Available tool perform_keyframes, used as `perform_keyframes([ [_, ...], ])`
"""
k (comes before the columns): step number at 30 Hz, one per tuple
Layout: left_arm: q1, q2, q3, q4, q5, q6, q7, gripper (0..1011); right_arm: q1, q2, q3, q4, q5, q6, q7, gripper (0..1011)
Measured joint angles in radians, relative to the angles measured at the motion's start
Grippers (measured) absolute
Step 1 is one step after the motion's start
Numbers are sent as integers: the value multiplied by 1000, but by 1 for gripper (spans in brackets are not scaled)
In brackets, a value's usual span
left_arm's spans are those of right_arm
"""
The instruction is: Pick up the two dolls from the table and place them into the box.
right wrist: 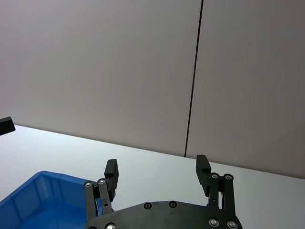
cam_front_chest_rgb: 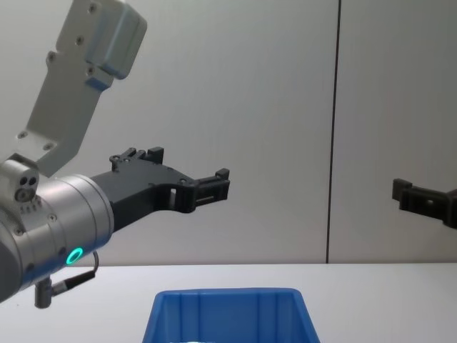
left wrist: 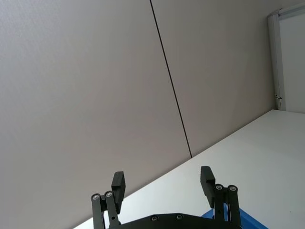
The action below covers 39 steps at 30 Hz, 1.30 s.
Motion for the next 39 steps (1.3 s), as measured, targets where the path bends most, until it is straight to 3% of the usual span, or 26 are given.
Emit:
perform_keyframes([
  [13,0,0,0,0,0,0,0,1001,-5,40,30,33,30,37,46,1001],
  [24,0,0,0,0,0,0,0,1001,-52,116,72,61,63,95,127,1001],
  [39,0,0,0,0,0,0,0,1001,-90,163,85,101,46,135,217,1001],
])
